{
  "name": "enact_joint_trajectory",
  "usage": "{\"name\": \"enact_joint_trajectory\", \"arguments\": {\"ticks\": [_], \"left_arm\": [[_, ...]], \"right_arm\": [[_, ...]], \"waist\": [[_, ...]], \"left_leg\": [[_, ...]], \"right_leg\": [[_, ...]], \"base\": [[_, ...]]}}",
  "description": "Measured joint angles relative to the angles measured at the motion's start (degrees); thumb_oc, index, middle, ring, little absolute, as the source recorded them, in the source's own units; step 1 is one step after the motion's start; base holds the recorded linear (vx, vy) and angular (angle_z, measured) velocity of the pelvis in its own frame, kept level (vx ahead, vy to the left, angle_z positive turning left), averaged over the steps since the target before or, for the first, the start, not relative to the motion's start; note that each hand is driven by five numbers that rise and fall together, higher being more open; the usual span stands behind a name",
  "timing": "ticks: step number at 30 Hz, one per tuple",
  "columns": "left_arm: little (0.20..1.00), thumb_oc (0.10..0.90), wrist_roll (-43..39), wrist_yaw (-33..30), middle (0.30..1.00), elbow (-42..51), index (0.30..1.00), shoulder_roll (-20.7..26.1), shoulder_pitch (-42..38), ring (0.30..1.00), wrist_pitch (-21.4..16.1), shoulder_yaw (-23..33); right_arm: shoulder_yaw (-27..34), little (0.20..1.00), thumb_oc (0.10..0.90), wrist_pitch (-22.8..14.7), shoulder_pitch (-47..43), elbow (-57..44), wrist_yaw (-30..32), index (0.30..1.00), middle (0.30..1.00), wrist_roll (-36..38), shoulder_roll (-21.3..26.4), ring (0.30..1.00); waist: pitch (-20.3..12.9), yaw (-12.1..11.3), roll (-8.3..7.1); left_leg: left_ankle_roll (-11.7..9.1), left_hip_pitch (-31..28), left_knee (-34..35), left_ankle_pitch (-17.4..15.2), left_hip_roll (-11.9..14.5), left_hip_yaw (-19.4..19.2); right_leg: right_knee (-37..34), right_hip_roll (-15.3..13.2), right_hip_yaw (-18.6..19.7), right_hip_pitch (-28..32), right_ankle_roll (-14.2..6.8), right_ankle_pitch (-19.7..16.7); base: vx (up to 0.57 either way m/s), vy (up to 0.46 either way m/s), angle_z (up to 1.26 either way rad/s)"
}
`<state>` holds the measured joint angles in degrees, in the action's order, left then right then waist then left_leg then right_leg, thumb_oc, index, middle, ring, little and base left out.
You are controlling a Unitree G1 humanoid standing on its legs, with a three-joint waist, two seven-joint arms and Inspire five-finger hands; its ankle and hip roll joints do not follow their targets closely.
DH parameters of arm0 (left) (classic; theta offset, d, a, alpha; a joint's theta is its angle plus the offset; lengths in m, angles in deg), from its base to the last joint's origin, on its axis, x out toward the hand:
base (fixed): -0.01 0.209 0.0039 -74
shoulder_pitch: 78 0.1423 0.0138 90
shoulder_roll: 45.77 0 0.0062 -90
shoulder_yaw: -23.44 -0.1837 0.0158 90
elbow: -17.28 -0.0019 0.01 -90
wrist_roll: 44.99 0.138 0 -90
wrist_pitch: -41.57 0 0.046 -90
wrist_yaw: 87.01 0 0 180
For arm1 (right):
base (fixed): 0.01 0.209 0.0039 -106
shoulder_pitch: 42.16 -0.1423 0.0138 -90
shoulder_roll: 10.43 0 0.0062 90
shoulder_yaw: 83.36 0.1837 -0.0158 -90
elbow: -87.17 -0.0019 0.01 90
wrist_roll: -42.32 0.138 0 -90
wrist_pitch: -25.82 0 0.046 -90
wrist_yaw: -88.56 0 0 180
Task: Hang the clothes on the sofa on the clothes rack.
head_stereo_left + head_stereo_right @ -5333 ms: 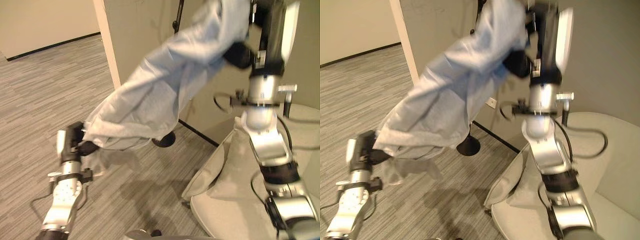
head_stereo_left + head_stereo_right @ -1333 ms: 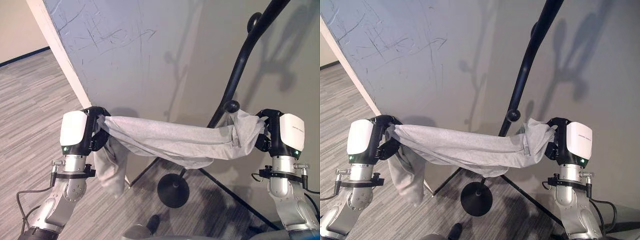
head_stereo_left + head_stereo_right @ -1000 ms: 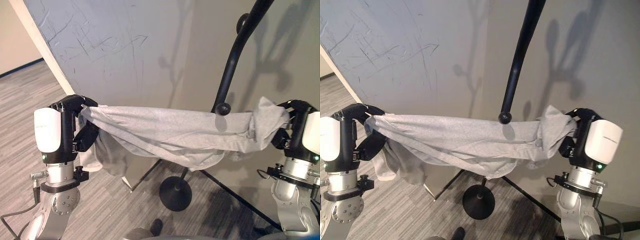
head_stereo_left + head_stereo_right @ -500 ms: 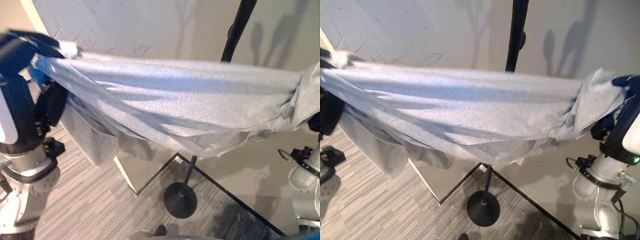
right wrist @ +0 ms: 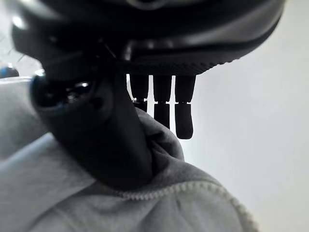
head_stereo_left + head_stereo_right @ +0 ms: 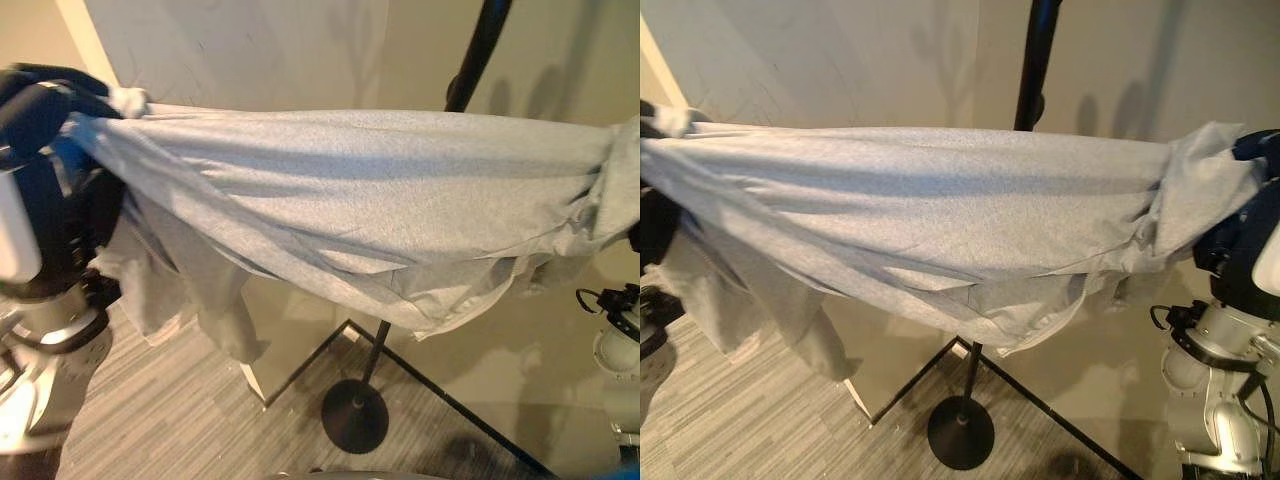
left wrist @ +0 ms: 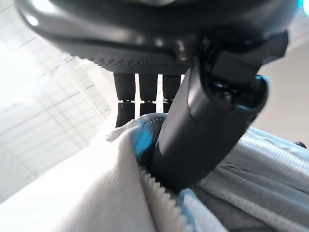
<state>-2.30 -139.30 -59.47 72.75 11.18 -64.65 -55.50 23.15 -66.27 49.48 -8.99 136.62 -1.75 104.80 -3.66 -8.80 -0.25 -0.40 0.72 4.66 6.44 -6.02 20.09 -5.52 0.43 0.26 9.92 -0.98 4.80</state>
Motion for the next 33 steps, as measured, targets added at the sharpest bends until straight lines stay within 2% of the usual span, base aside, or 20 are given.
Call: {"name": "enact_joint_trajectory", "arguments": {"ticks": [2,3,5,7,12,16,19,20,21,23,24,28,31,33], "left_arm": [[0.300,0.400,-1.0,0.8,0.300,-8.5,0.300,1.7,-5.6,0.300,0.1,-6.8],[0.300,0.400,-2.5,2.2,0.300,-15.8,0.300,4.3,-11.5,0.300,0.4,-13.7],[0.300,0.400,-2.8,4.2,0.300,-22.8,0.300,6.3,-16.9,0.300,0.8,-20.1],[0.300,0.400,-4.4,5.8,0.300,-26.7,0.300,7.0,-20.5,0.300,1.3,-24.9],[0.300,0.400,-6.6,9.1,0.300,-32.3,0.300,7.0,-28.3,0.300,1.8,-32.1],[0.300,0.400,-8.9,10.2,0.300,-32.9,0.300,4.4,-27.8,0.300,2.0,-32.3],[0.300,0.400,-11.4,11.2,0.300,-32.0,0.300,-1.4,-22.6,0.300,2.2,-28.9],[0.300,0.400,-11.8,11.7,0.300,-31.3,0.300,-3.6,-19.5,0.300,2.2,-27.8],[0.300,0.400,-13.5,12.4,0.300,-29.9,0.300,-7.1,-14.7,0.300,2.2,-25.1],[0.300,0.400,-15.7,14.3,0.300,-30.1,0.300,-10.5,-9.5,0.300,1.6,-25.8],[0.300,0.400,-18.5,15.3,0.300,-28.6,0.300,-14.7,-5.4,0.300,1.0,-23.7],[0.300,0.400,-30.9,19.6,0.300,-26.7,0.300,-23.5,-0.1,0.300,0.2,-23.2],[0.300,0.400,-40.1,23.2,0.300,-26.1,0.300,-25.2,0.6,0.300,-0.2,-23.0],[0.300,0.400,-51.5,26.3,0.300,-24.8,0.300,-26.9,1.0,0.300,-1.1,-22.2]], "right_arm": [[-4.0,0.300,0.400,-0.3,-1.7,5.0,-0.7,0.300,0.300,0.1,2.3,0.300],[-8.3,0.300,0.400,-1.1,-5.0,11.4,-1.8,0.300,0.300,0.5,5.0,0.300],[-12.7,0.300,0.400,-2.1,-8.8,17.7,-3.0,0.300,0.300,2.3,6.9,0.300],[-16.2,0.300,0.400,-3.3,-12.5,22.4,-3.8,0.300,0.300,5.1,7.0,0.300],[-20.2,0.300,0.400,-5.0,-17.3,29.4,-5.6,0.300,0.300,9.3,7.7,0.300],[-20.5,0.300,0.400,-5.7,-17.0,30.7,-7.0,0.300,0.300,10.6,7.7,0.300],[-20.1,0.300,0.400,-5.7,-14.9,29.3,-7.9,0.300,0.300,10.7,5.8,0.300],[-19.6,0.300,0.400,-5.7,-13.1,28.2,-8.6,0.300,0.300,10.7,3.9,0.300],[-18.3,0.300,0.400,-5.6,-10.7,26.0,-9.5,0.300,0.300,10.7,0.1,0.300],[-19.8,0.300,0.400,-5.7,-6.1,24.1,-11.7,0.300,0.300,10.5,-2.8,0.300],[-20.0,0.300,0.400,-5.7,-3.8,21.9,-13.2,0.300,0.300,10.6,-6.5,0.300],[-24.8,0.300,0.400,-5.5,0.1,19.4,-19.1,0.300,0.300,11.2,-12.3,0.300],[-27.4,0.300,0.400,-5.5,0.0,19.3,-22.1,0.300,0.300,11.9,-13.7,0.300],[-28.3,0.300,0.400,-4.9,-0.4,19.5,-23.3,0.300,0.300,17.8,-15.5,0.300]], "waist": [[-0.3,0.8,0.29],[-0.5,1.2,0.32],[-0.5,2.0,0.47],[-0.2,3.5,0.56],[0.1,5.0,0.43],[0.4,5.8,0.69],[1.0,5.9,1.04],[1.1,6.1,1.06],[1.1,6.1,1.10],[1.3,6.1,1.00],[1.5,6.1,0.98],[2.1,5.8,0.62],[2.1,5.8,0.67],[2.1,5.8,0.66]], "left_leg": [[-0.1,-0.1,0.0,0.2,0.1,0.0],[-0.2,0.0,0.0,0.3,0.3,0.0],[-0.4,0.5,0.1,0.5,0.6,-0.2],[0.0,1.2,0.3,1.0,0.9,-0.8],[0.1,1.3,0.4,1.1,0.8,-1.6],[0.1,1.2,0.4,0.8,0.8,-1.7],[0.1,0.8,0.5,0.5,1.1,-2.5],[0.1,0.8,0.5,0.4,1.2,-2.5],[0.1,0.6,0.5,0.2,1.3,-2.9],[0.2,0.5,0.5,0.0,1.3,-3.1],[0.3,0.3,0.5,-0.1,1.3,-3.3],[0.3,0.1,0.5,-0.4,1.4,-3.3],[0.3,0.1,0.5,-0.4,1.4,-3.2],[0.3,-0.1,0.5,-0.4,1.4,-3.2]], "right_leg": [[0.0,0.1,-0.1,0.1,0.0,0.0],[0.0,0.3,0.1,0.1,0.0,-0.1],[0.0,0.5,0.5,-0.7,0.0,-0.4],[0.2,0.6,1.1,-1.7,-0.1,-0.7],[0.3,0.5,1.9,-2.0,0.0,-0.8],[0.3,0.5,2.0,-2.0,0.0,-0.8],[0.3,0.5,2.7,-1.9,0.0,-0.8],[0.3,0.6,2.8,-1.9,0.0,-0.8],[0.3,0.6,3.2,-1.8,0.0,-0.7],[0.3,0.6,3.4,-1.9,0.1,-0.7],[0.2,0.6,3.6,-1.6,0.1,-0.7],[0.0,0.7,3.7,-1.4,0.0,-0.5],[0.0,0.6,3.6,-1.4,0.0,-0.5],[0.0,0.7,3.7,-1.2,0.0,-0.4]], "base": [[-0.03,-0.008,0.02],[-0.02,0.000,-0.04],[-0.01,0.003,-0.11],[-0.03,0.012,-0.16],[-0.02,0.014,-0.08],[0.01,0.005,-0.01],[0.03,0.026,-0.11],[0.04,0.022,-0.13],[0.02,0.016,-0.15],[0.03,0.023,-0.10],[0.03,0.026,-0.06],[0.01,0.006,-0.01],[0.00,0.000,0.00],[0.00,0.000,0.00]]}}
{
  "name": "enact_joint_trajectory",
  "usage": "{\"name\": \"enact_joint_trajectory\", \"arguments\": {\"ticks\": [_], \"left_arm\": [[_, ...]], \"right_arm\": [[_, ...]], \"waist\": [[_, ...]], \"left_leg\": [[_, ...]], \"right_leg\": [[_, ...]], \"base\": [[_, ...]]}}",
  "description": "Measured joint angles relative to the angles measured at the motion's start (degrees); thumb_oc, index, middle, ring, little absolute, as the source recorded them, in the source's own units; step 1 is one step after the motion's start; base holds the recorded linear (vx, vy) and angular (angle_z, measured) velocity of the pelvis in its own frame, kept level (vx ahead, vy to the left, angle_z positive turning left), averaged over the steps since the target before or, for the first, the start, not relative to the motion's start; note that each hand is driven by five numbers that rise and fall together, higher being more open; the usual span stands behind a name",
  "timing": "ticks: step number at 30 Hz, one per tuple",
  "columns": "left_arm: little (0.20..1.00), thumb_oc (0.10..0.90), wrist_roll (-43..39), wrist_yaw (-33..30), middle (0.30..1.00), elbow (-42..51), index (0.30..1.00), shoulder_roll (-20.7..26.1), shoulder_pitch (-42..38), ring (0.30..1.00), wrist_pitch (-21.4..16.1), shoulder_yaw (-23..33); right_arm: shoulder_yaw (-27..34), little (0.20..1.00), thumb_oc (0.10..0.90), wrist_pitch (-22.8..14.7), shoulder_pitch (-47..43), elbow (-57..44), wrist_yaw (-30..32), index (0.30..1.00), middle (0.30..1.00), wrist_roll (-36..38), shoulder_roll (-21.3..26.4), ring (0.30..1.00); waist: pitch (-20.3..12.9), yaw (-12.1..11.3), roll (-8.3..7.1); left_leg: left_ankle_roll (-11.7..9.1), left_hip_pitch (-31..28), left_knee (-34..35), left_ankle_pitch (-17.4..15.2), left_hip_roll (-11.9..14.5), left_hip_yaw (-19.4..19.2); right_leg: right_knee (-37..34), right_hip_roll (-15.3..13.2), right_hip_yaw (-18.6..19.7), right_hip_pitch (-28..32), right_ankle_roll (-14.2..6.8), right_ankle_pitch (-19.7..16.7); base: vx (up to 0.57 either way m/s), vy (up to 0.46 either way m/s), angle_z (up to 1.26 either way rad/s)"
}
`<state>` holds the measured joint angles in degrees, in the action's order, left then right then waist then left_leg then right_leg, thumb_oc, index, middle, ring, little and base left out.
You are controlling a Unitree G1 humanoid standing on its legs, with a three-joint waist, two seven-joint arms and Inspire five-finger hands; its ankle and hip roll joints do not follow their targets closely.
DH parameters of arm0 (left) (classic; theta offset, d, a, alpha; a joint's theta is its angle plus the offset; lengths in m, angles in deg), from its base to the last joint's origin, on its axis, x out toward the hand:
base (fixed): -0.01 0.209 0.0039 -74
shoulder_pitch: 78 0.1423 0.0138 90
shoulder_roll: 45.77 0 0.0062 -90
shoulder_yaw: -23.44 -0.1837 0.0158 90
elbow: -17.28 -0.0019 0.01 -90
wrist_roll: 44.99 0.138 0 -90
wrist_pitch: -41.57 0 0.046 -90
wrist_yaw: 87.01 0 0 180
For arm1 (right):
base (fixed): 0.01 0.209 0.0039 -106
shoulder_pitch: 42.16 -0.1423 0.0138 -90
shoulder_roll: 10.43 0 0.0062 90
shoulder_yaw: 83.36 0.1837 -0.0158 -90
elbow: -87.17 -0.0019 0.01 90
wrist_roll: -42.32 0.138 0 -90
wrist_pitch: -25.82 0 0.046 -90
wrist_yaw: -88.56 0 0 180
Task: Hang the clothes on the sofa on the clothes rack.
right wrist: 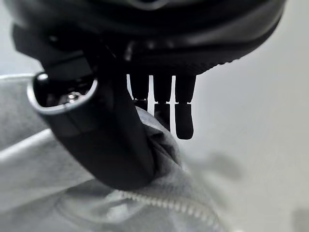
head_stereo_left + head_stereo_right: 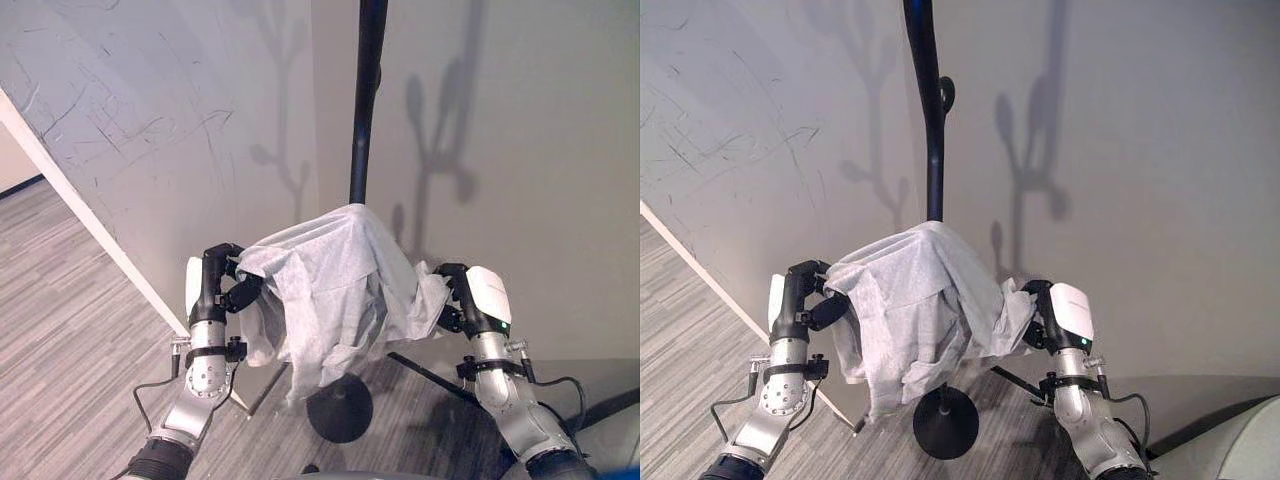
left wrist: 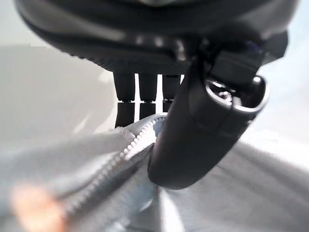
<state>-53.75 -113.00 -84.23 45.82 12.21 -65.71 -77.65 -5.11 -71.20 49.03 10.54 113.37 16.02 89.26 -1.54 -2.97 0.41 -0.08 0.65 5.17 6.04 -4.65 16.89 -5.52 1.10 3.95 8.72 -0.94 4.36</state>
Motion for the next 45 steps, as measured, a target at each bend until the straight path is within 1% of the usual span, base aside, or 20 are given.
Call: {"name": "enact_joint_trajectory", "arguments": {"ticks": [1,3,4,5,6,9,12,15,18,22,27,32,34,36,37,38,39,41,44,45], "left_arm": [[0.432,0.488,-2.7,1.5,0.432,-0.1,0.432,-0.1,0.1,0.432,0.0,0.0],[0.759,0.706,-7.5,3.5,0.759,-0.1,0.759,-0.8,0.1,0.759,0.2,-0.2],[0.900,0.800,-9.4,4.6,0.900,-0.2,0.900,-1.0,0.2,0.900,0.6,-0.3],[0.900,0.800,-11.4,5.3,0.900,-0.2,0.900,-1.0,0.2,0.900,0.7,-0.5],[0.900,0.800,-14.5,5.8,0.900,-0.3,0.900,-1.2,0.2,0.900,1.5,-0.6],[0.900,0.800,-21.3,6.8,0.900,-3.0,0.900,-1.3,0.3,0.900,3.1,-0.4],[0.900,0.800,-25.0,7.4,0.900,-4.0,0.900,-1.4,1.4,0.900,4.0,0.0],[0.900,0.800,-26.9,8.6,0.900,-4.2,0.900,-1.4,3.7,0.900,4.2,2.0],[0.900,0.800,-27.7,9.4,0.900,-5.4,0.900,-1.3,7.1,0.900,5.5,5.2],[0.900,0.800,-29.1,9.9,0.900,-6.1,0.900,-1.2,8.3,0.900,6.5,5.5],[0.900,0.800,-28.9,11.2,0.900,-6.1,0.900,-1.1,10.6,0.900,6.7,6.6],[0.900,0.800,-28.3,14.2,0.900,-6.9,0.900,-1.0,14.1,0.900,6.6,10.1],[0.900,0.800,-27.2,16.0,0.900,-9.2,0.900,-1.2,14.3,0.900,6.3,11.3],[0.900,0.800,-27.5,17.2,0.900,-14.7,0.900,-1.9,14.1,0.900,5.9,13.6],[0.900,0.800,-27.7,17.5,0.900,-16.6,0.900,-2.1,13.9,0.900,6.2,14.1],[0.900,0.800,-29.4,18.4,0.900,-22.6,0.900,-2.7,13.6,0.900,5.0,15.1],[0.900,0.800,-29.8,18.6,0.900,-25.9,0.900,-3.3,12.4,0.900,4.9,16.4],[0.900,0.800,-32.5,18.9,0.900,-36.0,0.900,-4.6,12.5,0.900,5.2,19.1],[0.900,0.800,-34.2,19.9,0.900,-45.5,0.900,-5.9,11.8,0.900,6.1,20.2],[0.900,0.800,-34.2,20.4,0.900,-47.3,0.900,-6.1,11.7,0.900,6.2,20.2]], "right_arm": [[-0.8,0.300,0.400,0.0,-0.1,0.1,-1.0,0.300,0.300,1.8,-0.7,0.300],[-2.8,0.300,0.400,0.3,-0.2,0.1,-2.5,0.300,0.300,7.1,-1.7,0.300],[-4.5,0.571,0.580,0.2,-0.2,0.2,-4.1,0.571,0.571,9.4,-1.8,0.571],[-5.6,0.571,0.580,0.2,-0.3,0.3,-4.9,0.571,0.571,12.2,-2.0,0.571],[-7.6,0.900,0.800,0.2,-0.3,0.5,-6.4,0.900,0.900,16.0,-2.6,0.900],[-10.5,0.900,0.800,0.2,-1.1,2.1,-8.4,0.900,0.900,22.5,-4.7,0.900],[-10.6,0.900,0.800,0.8,-1.1,2.3,-9.0,0.900,0.900,23.7,-4.6,0.900],[-9.6,0.900,0.800,1.0,-0.9,2.3,-9.9,0.900,0.900,25.0,-4.5,0.900],[-7.1,0.900,0.800,1.2,0.2,2.3,-11.1,0.900,0.900,27.6,-3.5,0.900],[-2.8,0.900,0.800,1.1,2.1,2.0,-11.9,0.900,0.900,29.4,-3.3,0.900],[1.7,0.900,0.800,1.1,4.6,1.3,-11.9,0.900,0.900,28.9,-2.0,0.900],[6.1,0.900,0.800,-1.1,10.1,-1.4,-14.0,0.900,0.900,31.7,-1.9,0.900],[7.6,0.900,0.800,-2.0,11.4,-1.0,-15.8,0.900,0.900,37.4,-3.5,0.900],[9.6,0.900,0.800,-3.9,12.5,0.3,-18.5,0.900,0.900,47.9,-7.7,0.900],[9.5,0.900,0.800,-3.8,12.9,0.4,-19.2,0.900,0.900,50.7,-8.4,0.900],[9.3,0.900,0.800,-5.2,14.6,1.9,-22.1,0.900,0.900,57.8,-9.9,0.900],[9.8,0.900,0.800,-5.5,14.6,2.7,-23.3,0.900,0.900,60.3,-10.7,0.900],[10.1,0.900,0.800,-5.8,15.5,7.1,-26.9,0.900,0.900,71.3,-13.9,0.900],[10.4,0.900,0.800,-5.7,15.8,14.8,-30.7,0.900,0.900,82.2,-15.4,0.900],[10.4,0.900,0.800,-5.7,15.7,16.5,-31.3,0.900,0.900,83.9,-15.4,0.900]], "waist": [[0.0,0.0,0.01],[0.0,0.0,0.00],[0.0,0.0,0.00],[0.0,0.0,-0.01],[0.0,-0.1,-0.02],[0.0,-0.3,-0.04],[0.2,-1.4,-0.31],[0.3,-1.6,-0.37],[0.3,-1.9,-0.37],[0.5,-2.5,-0.12],[0.9,-2.1,0.50],[1.2,-1.5,0.94],[1.2,-1.5,0.98],[1.2,-1.4,0.96],[1.2,-1.4,1.00],[1.3,-0.8,0.73],[1.1,-0.8,1.02],[0.8,0.2,0.64],[0.9,0.2,-0.07],[1.0,0.1,-0.23]], "left_leg": [[0.0,0.0,0.0,0.0,0.0,0.0],[0.0,-0.1,0.0,0.0,0.0,0.0],[0.0,-0.1,0.0,0.0,0.0,0.1],[0.0,-0.1,0.0,0.0,0.0,0.1],[0.0,-0.1,0.0,0.1,0.0,0.1],[0.0,-0.1,0.0,0.1,0.1,0.2],[0.0,-0.1,0.0,0.1,0.1,0.1],[0.0,-0.1,0.0,0.1,0.0,0.1],[0.0,-0.1,0.0,0.0,0.0,0.1],[0.0,-0.1,0.0,0.0,0.0,0.1],[0.1,-0.1,0.0,0.0,-0.1,0.0],[0.3,-0.3,0.0,-0.3,0.1,-0.8],[0.2,-0.4,0.0,-0.3,0.2,-1.0],[0.1,-0.9,0.0,-0.6,0.5,-1.9],[0.0,-1.0,0.0,-0.8,0.6,-2.1],[0.0,-0.9,0.0,-1.0,0.6,-2.3],[0.0,-1.0,0.0,-1.2,0.6,-2.3],[0.0,-1.0,0.0,-1.4,0.6,-2.5],[0.1,-1.0,0.0,-1.3,0.5,-2.6],[0.1,-1.0,0.0,-1.3,0.5,-2.6]], "right_leg": [[0.0,0.0,0.0,0.0,0.0,0.0],[0.0,0.0,-0.1,0.1,0.0,0.0],[0.0,0.0,-0.1,0.1,0.0,0.0],[0.0,0.0,-0.1,0.1,0.1,0.0],[0.0,0.1,-0.2,0.1,0.2,-0.1],[0.0,0.1,-0.3,0.1,0.2,-0.1],[0.0,0.0,-0.3,0.1,0.2,-0.1],[0.0,0.0,-0.3,0.1,0.2,-0.1],[0.0,0.0,-0.3,0.1,0.2,-0.1],[0.0,-0.1,-0.2,0.1,0.1,0.0],[0.0,-0.2,-0.1,0.1,0.2,0.0],[0.0,-0.2,0.5,0.1,0.2,-0.1],[0.0,-0.1,0.6,0.1,0.2,-0.1],[0.0,0.1,1.5,0.2,0.2,-0.1],[0.0,0.1,1.6,0.3,0.2,-0.1],[0.0,0.1,1.8,0.1,0.4,0.2],[0.0,0.1,1.8,0.2,0.4,0.3],[0.0,0.0,2.0,0.2,0.4,0.3],[0.0,-0.1,2.1,0.2,0.6,0.2],[0.0,-0.1,2.1,0.2,0.6,0.2]], "base": [[0.00,0.000,0.00],[0.00,0.000,0.00],[0.00,0.000,0.00],[0.00,0.000,0.00],[0.00,0.000,0.00],[0.00,0.000,0.00],[0.00,0.000,0.00],[0.00,0.000,0.00],[0.00,0.000,0.00],[0.00,0.000,0.00],[0.01,0.003,-0.01],[0.02,0.004,-0.08],[0.00,0.000,-0.06],[0.01,-0.001,-0.20],[0.03,0.002,-0.15],[0.03,0.003,-0.07],[0.02,0.008,-0.07],[0.02,0.005,-0.06],[0.02,0.001,-0.01],[0.00,0.000,0.00]]}}
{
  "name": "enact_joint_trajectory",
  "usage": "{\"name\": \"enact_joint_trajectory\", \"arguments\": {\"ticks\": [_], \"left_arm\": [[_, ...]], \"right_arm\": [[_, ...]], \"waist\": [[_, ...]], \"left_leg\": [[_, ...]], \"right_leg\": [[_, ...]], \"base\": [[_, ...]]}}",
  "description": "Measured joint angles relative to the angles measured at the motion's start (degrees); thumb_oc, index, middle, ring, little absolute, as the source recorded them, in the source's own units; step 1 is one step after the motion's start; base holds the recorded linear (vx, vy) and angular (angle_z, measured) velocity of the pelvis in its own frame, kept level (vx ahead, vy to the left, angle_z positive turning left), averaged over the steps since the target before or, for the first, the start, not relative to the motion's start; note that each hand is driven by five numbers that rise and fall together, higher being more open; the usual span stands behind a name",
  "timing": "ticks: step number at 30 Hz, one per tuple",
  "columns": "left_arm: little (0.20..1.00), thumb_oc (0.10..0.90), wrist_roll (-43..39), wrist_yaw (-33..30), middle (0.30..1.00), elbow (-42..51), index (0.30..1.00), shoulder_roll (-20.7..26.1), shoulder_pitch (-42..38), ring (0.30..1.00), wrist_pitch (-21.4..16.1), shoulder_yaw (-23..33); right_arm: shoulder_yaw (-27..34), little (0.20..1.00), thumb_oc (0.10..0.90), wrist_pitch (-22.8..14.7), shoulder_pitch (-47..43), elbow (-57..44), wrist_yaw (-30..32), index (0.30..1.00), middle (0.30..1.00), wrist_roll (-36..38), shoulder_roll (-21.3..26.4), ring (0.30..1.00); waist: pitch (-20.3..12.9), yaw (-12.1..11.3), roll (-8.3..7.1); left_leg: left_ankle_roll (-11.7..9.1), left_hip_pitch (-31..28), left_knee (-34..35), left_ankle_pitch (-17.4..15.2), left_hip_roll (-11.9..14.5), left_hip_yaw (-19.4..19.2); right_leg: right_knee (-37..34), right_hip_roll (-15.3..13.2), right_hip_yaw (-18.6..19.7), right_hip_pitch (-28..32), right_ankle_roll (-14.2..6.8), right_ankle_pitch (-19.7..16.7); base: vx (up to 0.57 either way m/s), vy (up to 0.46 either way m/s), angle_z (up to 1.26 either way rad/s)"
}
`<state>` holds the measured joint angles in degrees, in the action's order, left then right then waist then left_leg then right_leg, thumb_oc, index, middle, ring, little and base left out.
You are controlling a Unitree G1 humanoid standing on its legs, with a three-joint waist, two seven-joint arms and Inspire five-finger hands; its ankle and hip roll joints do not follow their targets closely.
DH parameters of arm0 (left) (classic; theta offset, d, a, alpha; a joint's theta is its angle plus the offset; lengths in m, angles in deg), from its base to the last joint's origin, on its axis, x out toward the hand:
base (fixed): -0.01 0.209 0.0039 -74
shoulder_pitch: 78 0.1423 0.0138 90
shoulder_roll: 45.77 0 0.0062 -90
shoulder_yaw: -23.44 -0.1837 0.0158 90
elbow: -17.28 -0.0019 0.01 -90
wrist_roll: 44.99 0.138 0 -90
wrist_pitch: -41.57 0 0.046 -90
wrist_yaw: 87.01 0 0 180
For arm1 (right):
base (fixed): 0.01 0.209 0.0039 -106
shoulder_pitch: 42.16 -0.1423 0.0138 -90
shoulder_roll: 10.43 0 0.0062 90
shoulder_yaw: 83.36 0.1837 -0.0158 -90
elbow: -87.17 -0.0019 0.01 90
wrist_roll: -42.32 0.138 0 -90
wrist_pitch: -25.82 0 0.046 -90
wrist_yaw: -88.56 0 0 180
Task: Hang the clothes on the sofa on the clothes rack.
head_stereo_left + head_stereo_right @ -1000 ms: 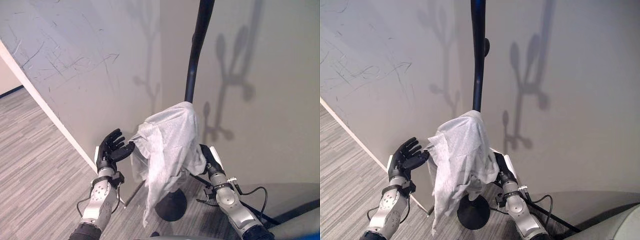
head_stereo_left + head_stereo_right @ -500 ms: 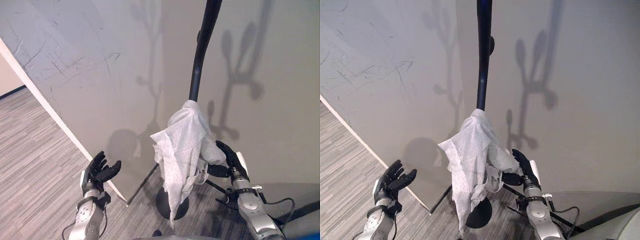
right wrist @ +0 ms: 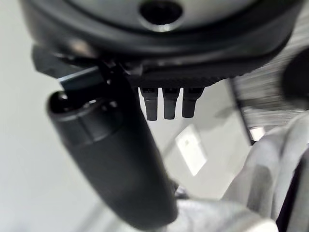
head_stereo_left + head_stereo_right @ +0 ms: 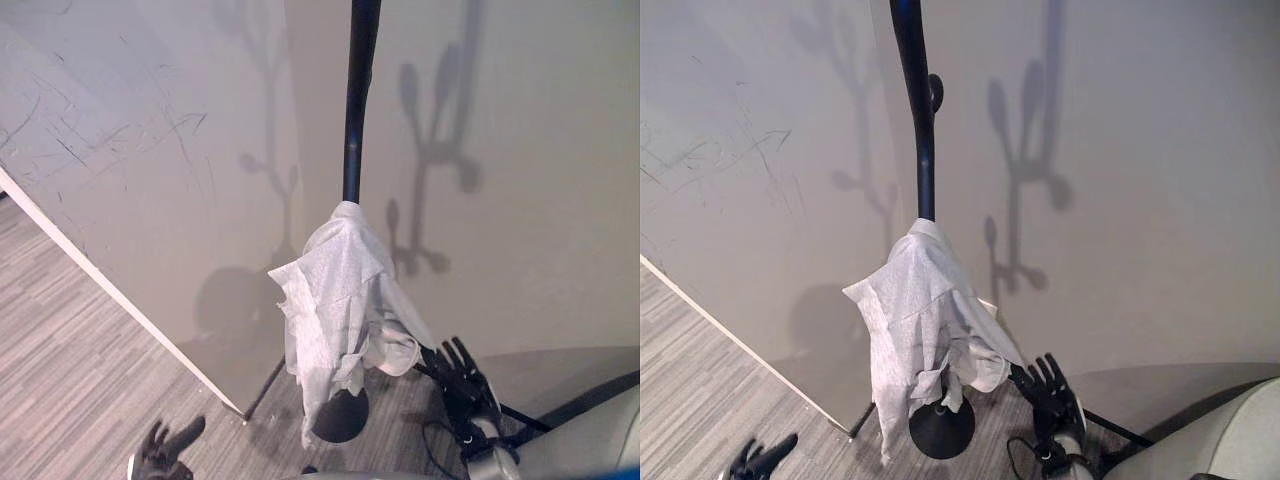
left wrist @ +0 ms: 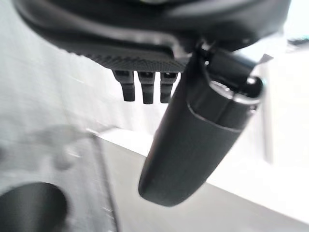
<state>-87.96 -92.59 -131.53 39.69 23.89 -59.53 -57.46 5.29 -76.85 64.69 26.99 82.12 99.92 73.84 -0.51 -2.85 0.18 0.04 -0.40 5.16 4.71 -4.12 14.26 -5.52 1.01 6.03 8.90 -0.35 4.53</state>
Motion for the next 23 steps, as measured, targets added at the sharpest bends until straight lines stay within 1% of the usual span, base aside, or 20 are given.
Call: {"name": "enact_joint_trajectory", "arguments": {"ticks": [2,3,4,5,6,7,8,9,10,11,12,13,14,15,17,20,23], "left_arm": [[0.900,0.800,0.2,1.3,0.900,-6.0,0.900,-0.2,-0.5,0.900,0.0,-0.1],[0.900,0.800,0.4,2.0,0.900,-8.9,0.900,-0.3,-0.9,0.900,0.2,-0.2],[0.900,0.800,0.6,2.4,0.900,-10.0,0.900,-0.3,-0.9,0.900,0.3,-0.2],[0.900,0.800,1.0,3.6,0.900,-13.3,0.900,-0.2,-1.3,0.900,0.2,-1.6],[0.900,0.800,1.6,3.9,0.900,-14.4,0.900,-0.2,-1.2,0.900,0.5,-1.9],[0.900,0.800,3.5,5.0,0.900,-16.0,0.900,-0.4,-1.2,0.900,0.8,-2.9],[0.900,0.800,4.6,5.5,0.900,-16.6,0.900,-0.4,-1.3,0.900,1.1,-3.7],[0.900,0.800,6.5,6.3,0.900,-18.5,0.900,-0.4,-1.3,0.900,1.5,-3.9],[0.900,0.800,8.2,6.6,0.900,-19.7,0.900,-0.4,-2.2,0.900,2.1,-3.9],[0.900,0.800,9.1,6.8,0.900,-20.3,0.900,-0.4,-2.4,0.900,2.4,-3.9],[0.900,0.800,10.2,6.9,0.900,-20.6,0.900,-0.4,-2.5,0.900,3.0,-3.9],[0.900,0.800,11.8,7.2,0.900,-20.9,0.900,-0.5,-2.9,0.900,3.4,-3.9],[0.900,0.800,12.2,7.2,0.900,-21.1,0.900,-0.4,-3.1,0.900,4.1,-4.0],[0.900,0.800,12.4,7.2,0.900,-21.3,0.900,-0.5,-3.1,0.900,4.2,-4.1],[0.900,0.800,13.9,7.1,0.900,-21.6,0.900,-0.4,-3.2,0.900,4.4,-6.2],[0.900,0.800,14.4,7.2,0.900,-21.6,0.900,-0.5,-3.3,0.900,4.9,-7.2],[0.900,0.800,14.5,7.1,0.900,-21.6,0.900,-0.4,-3.3,0.900,5.0,-8.4]], "right_arm": [[0.2,0.900,0.800,0.0,-2.3,8.1,-2.9,0.900,0.900,2.7,-0.7,0.900],[0.0,0.900,0.800,0.2,-3.6,12.9,-3.3,0.900,0.900,3.9,-1.2,0.900],[-0.1,0.900,0.800,0.2,-4.2,15.2,-3.4,0.900,0.900,4.1,-1.5,0.900],[-1.0,0.900,0.800,0.3,-6.4,23.1,-4.7,0.900,0.900,3.6,-1.7,0.900],[-1.4,0.900,0.800,1.2,-7.0,26.7,-4.6,0.900,0.900,3.3,-1.7,0.900],[-1.4,0.900,0.800,2.5,-7.5,32.3,-4.8,0.900,0.900,2.9,-2.1,0.900],[-1.4,0.900,0.800,2.9,-8.4,35.5,-4.9,0.900,0.900,1.7,-2.4,0.900],[-0.3,0.900,0.800,4.4,-9.4,43.6,-4.8,0.900,0.900,-0.6,-3.0,0.900],[1.8,0.900,0.800,6.5,-10.5,48.9,-3.8,0.900,0.900,-2.6,-3.4,0.900],[3.4,0.900,0.800,7.4,-11.3,52.0,-3.5,0.900,0.900,-3.5,-3.6,0.900],[4.8,0.900,0.800,9.2,-11.5,54.7,-2.2,0.900,0.900,-3.8,-3.6,0.900],[7.1,0.900,0.800,10.3,-11.4,57.0,-1.3,0.900,0.900,-4.7,-3.5,0.900],[7.6,0.900,0.800,11.0,-10.9,57.6,0.0,0.900,0.900,-5.4,-3.4,0.900],[7.5,0.900,0.800,11.2,-10.7,57.6,0.5,0.900,0.900,-5.5,-3.4,0.900],[7.1,0.900,0.800,11.3,-10.7,57.1,1.0,0.900,0.900,-5.4,-3.4,0.900],[5.3,0.900,0.800,11.3,-11.4,54.7,0.9,0.900,0.900,-5.6,-3.3,0.900],[5.3,0.900,0.800,11.3,-12.6,54.3,0.8,0.900,0.900,-5.7,-3.3,0.900]], "waist": [[-0.1,-0.1,-0.51],[-0.4,-0.1,-0.77],[-0.6,-0.2,-0.93],[-1.0,-0.3,-1.15],[-1.2,-0.3,-0.96],[-1.6,-0.8,-0.91],[-2.1,-1.0,-1.30],[-2.2,-1.7,-0.94],[-2.5,-2.0,-1.20],[-2.6,-2.1,-1.18],[-2.9,-2.4,-1.11],[-2.9,-2.5,-1.15],[-2.9,-2.5,-1.10],[-2.9,-2.5,-1.16],[-2.9,-2.5,-1.13],[-3.0,-2.6,-1.12],[-3.9,-3.1,-1.10]], "left_leg": [[0.0,-0.1,0.0,0.0,0.0,0.0],[0.0,-0.1,0.0,0.0,0.1,0.0],[0.0,-0.1,0.0,0.0,0.1,0.0],[-0.1,-0.2,0.0,0.0,0.2,0.0],[-0.1,-0.1,0.0,0.0,0.1,0.1],[-0.1,-0.2,0.0,0.0,0.1,0.1],[-0.1,-0.2,0.0,-0.1,0.1,0.1],[-0.1,-0.2,0.0,-0.1,0.1,0.2],[-0.1,-0.1,0.0,-0.1,0.1,0.4],[-0.1,-0.2,0.0,-0.1,0.0,0.7],[-0.2,-0.1,0.1,0.0,-0.1,1.1],[-0.1,0.0,0.1,0.1,-0.2,1.6],[-0.1,0.0,0.1,0.2,-0.3,2.0],[0.0,0.0,0.1,0.3,-0.3,2.1],[0.1,0.0,0.1,0.3,-0.3,2.3],[-0.1,0.2,0.1,0.3,-0.4,2.8],[-0.1,0.6,0.1,0.2,-0.5,2.9]], "right_leg": [[0.0,0.0,-0.1,0.1,0.0,0.0],[0.0,0.1,-0.1,0.1,0.0,0.0],[0.0,0.1,-0.2,0.1,0.1,0.0],[0.0,0.1,-0.2,0.2,0.1,0.0],[0.0,0.1,-0.3,0.2,0.1,0.1],[0.0,0.1,-0.4,0.3,0.1,0.1],[0.0,0.1,-0.4,0.3,0.1,0.1],[0.0,0.1,-0.6,0.3,0.2,0.1],[0.0,0.1,-0.9,0.4,0.2,0.1],[0.0,0.1,-1.2,0.5,0.2,0.1],[0.0,0.1,-1.6,0.5,0.3,0.2],[0.0,0.1,-2.0,0.6,0.3,0.3],[0.0,0.1,-2.4,0.7,0.2,0.3],[0.0,0.1,-2.6,0.7,0.2,0.3],[0.0,0.1,-2.8,0.7,0.3,0.4],[0.0,0.1,-3.3,0.7,0.3,0.4],[0.0,0.0,-3.5,0.4,0.5,0.4]], "base": [[0.00,0.000,0.00],[0.00,0.000,0.00],[0.05,0.012,0.02],[0.00,0.000,0.00],[0.03,0.009,0.04],[0.03,0.008,0.02],[0.04,0.009,0.04],[0.05,0.007,0.05],[0.06,0.010,0.11],[0.06,0.007,0.16],[0.07,0.004,0.19],[0.05,0.002,0.21],[0.04,0.003,0.16],[0.03,0.006,0.12],[0.03,0.007,0.07],[0.01,0.004,0.09],[0.01,0.005,0.02]]}}
